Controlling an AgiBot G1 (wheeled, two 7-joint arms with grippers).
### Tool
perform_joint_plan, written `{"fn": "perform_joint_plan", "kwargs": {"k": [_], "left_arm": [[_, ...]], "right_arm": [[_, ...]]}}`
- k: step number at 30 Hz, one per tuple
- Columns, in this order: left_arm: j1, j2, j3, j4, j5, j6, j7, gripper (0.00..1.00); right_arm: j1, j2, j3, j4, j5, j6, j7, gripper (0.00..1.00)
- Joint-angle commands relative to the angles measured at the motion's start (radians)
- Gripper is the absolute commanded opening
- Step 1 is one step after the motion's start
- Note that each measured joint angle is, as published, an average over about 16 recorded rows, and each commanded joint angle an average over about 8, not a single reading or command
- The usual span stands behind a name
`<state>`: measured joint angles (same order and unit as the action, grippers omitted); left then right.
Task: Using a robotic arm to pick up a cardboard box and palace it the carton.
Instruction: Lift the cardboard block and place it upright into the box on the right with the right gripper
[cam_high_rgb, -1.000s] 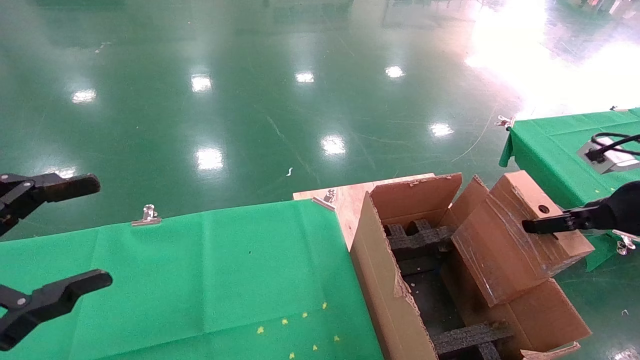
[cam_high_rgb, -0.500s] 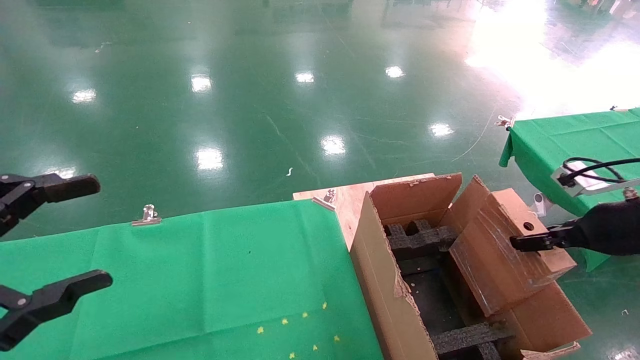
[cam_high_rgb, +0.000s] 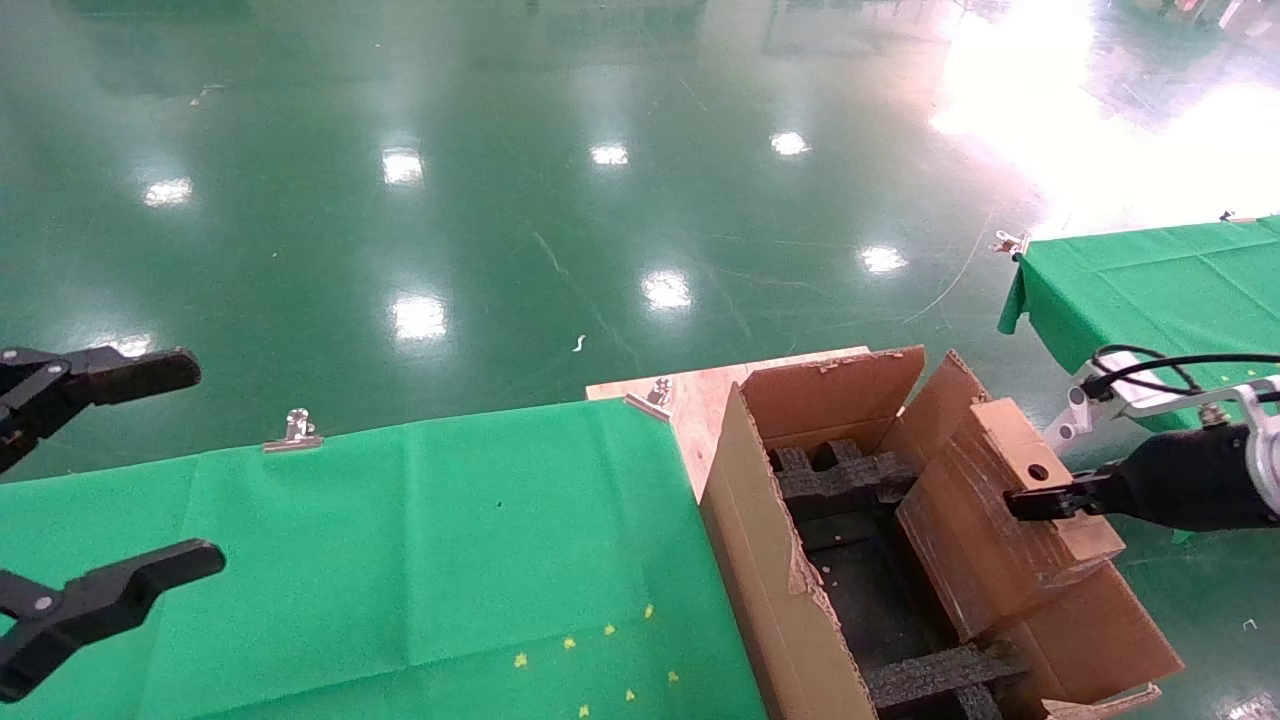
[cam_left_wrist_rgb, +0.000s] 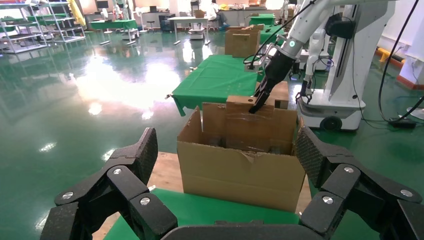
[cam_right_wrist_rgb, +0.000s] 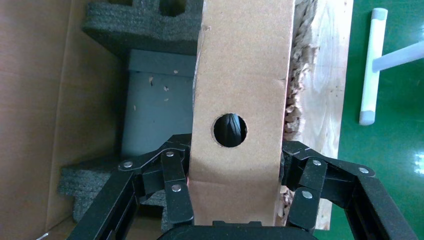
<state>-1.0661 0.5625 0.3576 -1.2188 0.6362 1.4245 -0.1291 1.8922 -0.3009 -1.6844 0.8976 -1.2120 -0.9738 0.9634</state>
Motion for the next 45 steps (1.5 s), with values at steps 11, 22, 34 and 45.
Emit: {"fn": "perform_joint_plan", "kwargs": {"k": [11,22,34,45], "left_arm": [[0.0,0.0,0.0,0.0,0.0,0.0,0.0,1.0],[0.0,0.0,0.0,0.0,0.0,0.0,0.0,1.0],[0.0,0.0,0.0,0.0,0.0,0.0,0.0,1.0],[0.0,0.0,0.0,0.0,0.0,0.0,0.0,1.0]], "right_arm": [[-0.103,-0.073,-0.017,-0.065,0.059,0.084,-0.006,0.0],[-0.176,-0.155,-0.018,-0.181,0.106,0.107,-0.049,0.0],[-0.248,-0.246,-0.008,-0.312,0.156,0.112,-0.109,0.0],[-0.313,-0.311,0.0,-0.408,0.191,0.105,-0.159,0.0]]}}
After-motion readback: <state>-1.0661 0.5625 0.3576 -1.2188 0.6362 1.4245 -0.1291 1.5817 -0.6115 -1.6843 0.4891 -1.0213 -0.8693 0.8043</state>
